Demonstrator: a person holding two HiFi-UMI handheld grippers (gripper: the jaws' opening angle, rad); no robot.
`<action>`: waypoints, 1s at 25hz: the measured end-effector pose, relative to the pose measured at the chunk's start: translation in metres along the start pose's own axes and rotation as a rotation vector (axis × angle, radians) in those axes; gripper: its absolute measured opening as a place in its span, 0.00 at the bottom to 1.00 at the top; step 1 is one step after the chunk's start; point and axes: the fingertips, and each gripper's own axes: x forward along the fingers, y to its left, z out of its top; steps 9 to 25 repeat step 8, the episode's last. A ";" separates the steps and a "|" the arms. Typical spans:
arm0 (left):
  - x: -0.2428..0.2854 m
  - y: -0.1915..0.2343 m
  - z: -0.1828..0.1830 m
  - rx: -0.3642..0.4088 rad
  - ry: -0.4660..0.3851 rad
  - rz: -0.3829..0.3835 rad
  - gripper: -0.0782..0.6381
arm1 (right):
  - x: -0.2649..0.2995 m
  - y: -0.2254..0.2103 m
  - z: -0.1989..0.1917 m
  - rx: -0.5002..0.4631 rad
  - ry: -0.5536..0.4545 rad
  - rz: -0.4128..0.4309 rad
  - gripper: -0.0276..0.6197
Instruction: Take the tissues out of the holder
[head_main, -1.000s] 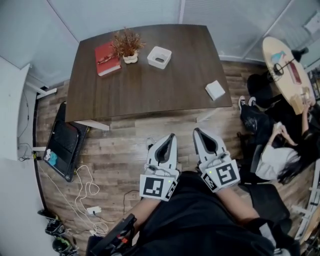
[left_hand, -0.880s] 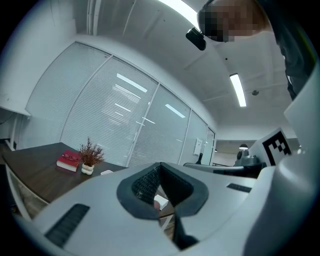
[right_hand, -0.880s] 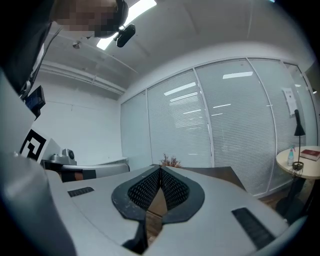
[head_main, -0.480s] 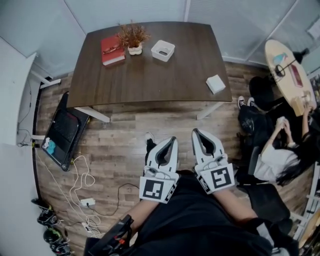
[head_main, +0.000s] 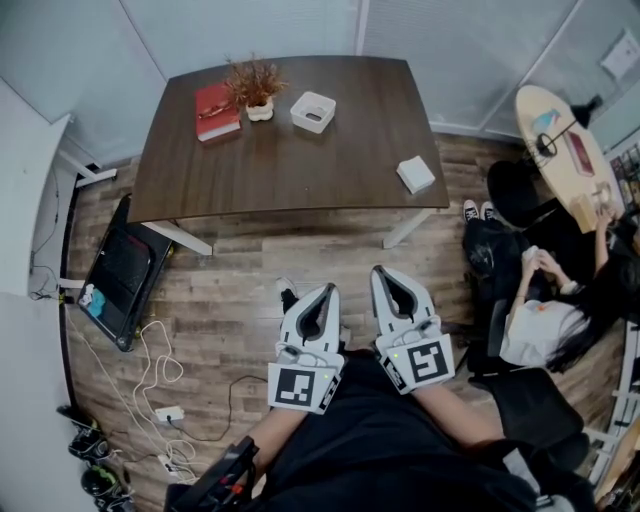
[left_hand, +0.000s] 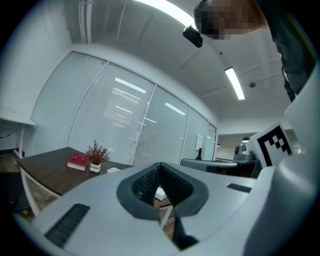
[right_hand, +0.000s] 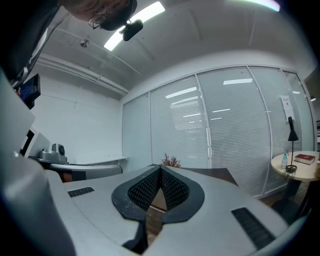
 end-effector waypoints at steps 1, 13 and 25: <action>0.000 -0.001 0.000 0.003 0.000 -0.002 0.10 | -0.001 0.000 0.000 -0.001 0.000 -0.003 0.06; 0.003 -0.010 0.000 0.022 -0.004 -0.006 0.10 | -0.009 -0.008 -0.004 -0.005 -0.003 -0.025 0.06; 0.003 -0.010 0.000 0.022 -0.004 -0.006 0.10 | -0.009 -0.008 -0.004 -0.005 -0.003 -0.025 0.06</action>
